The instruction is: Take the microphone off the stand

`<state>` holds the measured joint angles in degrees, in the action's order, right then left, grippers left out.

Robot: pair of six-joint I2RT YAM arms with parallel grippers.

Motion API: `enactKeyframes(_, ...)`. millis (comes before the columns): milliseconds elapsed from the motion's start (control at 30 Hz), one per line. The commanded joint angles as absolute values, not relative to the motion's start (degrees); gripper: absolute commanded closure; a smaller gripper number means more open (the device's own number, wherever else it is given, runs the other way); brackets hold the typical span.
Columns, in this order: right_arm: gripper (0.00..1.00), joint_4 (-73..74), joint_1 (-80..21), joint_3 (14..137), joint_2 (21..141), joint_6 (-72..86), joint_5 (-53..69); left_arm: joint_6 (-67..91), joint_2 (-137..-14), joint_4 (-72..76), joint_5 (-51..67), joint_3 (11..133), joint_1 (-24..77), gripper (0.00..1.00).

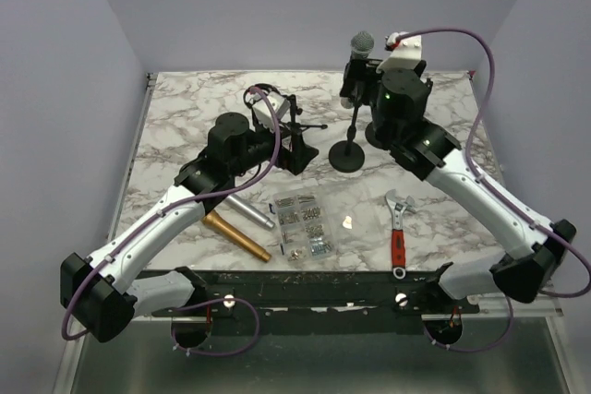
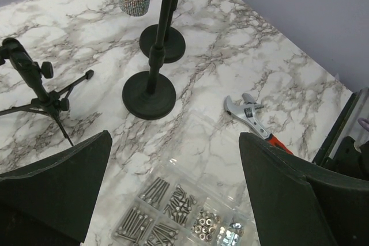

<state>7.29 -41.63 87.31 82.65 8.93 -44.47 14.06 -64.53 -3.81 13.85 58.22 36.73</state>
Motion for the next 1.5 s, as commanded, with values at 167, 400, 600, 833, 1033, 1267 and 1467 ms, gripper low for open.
enactKeyframes(167, 0.0, 1.06, -30.09, 68.15, 66.74, 4.98, -14.08, 26.18, -70.98, -2.94, 17.47, 71.15, 36.64, 0.04)
enactKeyframes(400, 0.0, -13.84, -17.45, 55.47, 64.96, 9.62, 10.66, 27.5, -79.02, -0.31, 14.05, 81.9, 36.26, 0.01)
enactKeyframes(600, 0.0, -21.75, -15.36, 50.74, 64.49, 12.16, 16.01, 21.48, -86.48, 7.9, 10.56, 88.84, 36.29, 0.01)
enactKeyframes(833, 0.0, -19.37, -15.33, 52.18, 65.18, 8.56, 14.65, 16.17, -96.49, 9.46, 9.89, 99.87, 36.38, 0.01)
enactKeyframes(1033, 0.0, -17.67, -15.38, 52.96, 65.88, 9.54, 15.7, 15.85, -103.51, 12.12, 11.89, 106.79, 36.34, 0.01)
enactKeyframes(1267, 0.0, -18.48, -15.46, 52.83, 65.84, 11.06, 15.3, 16.53, -111.19, 10.97, 14.5, 115.37, 36.65, 0.01)
enactKeyframes(1467, 0.0, -17.12, -15.42, 53.73, 65.35, 9.54, 11.19, 16.42, -114.63, 9.37, 15.1, 118.63, 36.86, 0.14)
